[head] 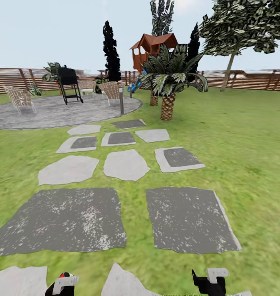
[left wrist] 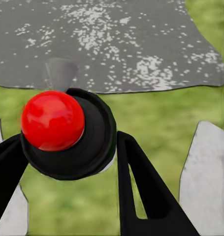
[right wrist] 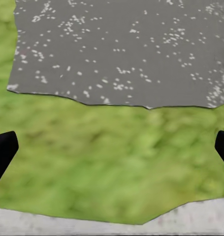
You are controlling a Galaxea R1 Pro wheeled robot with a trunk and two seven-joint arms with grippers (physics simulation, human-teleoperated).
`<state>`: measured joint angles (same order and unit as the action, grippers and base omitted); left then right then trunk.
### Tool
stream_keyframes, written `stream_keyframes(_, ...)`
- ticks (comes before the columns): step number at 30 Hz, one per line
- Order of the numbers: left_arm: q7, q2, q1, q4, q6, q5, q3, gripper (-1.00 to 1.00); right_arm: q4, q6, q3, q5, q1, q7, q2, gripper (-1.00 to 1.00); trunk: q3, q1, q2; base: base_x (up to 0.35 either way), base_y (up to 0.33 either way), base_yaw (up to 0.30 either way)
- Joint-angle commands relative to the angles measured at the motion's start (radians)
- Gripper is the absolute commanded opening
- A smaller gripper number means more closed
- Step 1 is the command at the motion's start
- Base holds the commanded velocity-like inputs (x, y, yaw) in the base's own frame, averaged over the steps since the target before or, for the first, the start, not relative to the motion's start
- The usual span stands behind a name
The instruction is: In the garden, pick up the pesticide atomizer on the floor and spray pesticide onto both trees until each tree trunk is fully covered.
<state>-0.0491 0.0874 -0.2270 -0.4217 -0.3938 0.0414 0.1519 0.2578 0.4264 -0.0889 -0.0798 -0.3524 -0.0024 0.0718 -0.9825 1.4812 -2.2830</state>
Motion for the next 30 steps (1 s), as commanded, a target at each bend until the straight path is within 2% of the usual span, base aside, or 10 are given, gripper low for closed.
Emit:
stream_keyframes(1,0.0,0.0,0.0,0.0,0.0,0.0,0.0,-1.0,0.0,0.0,0.0,0.0,0.0,0.0,0.0,1.0,0.0,0.0,0.0,0.0,0.0,-0.3)
stream_keyframes(30,0.0,0.0,0.0,0.0,0.001,0.0,0.0,-1.0,-0.001,0.0,0.0,-0.002,0.001,-0.001,0.0,1.0,-0.004,0.0,0.0,0.0,0.0,-0.3)
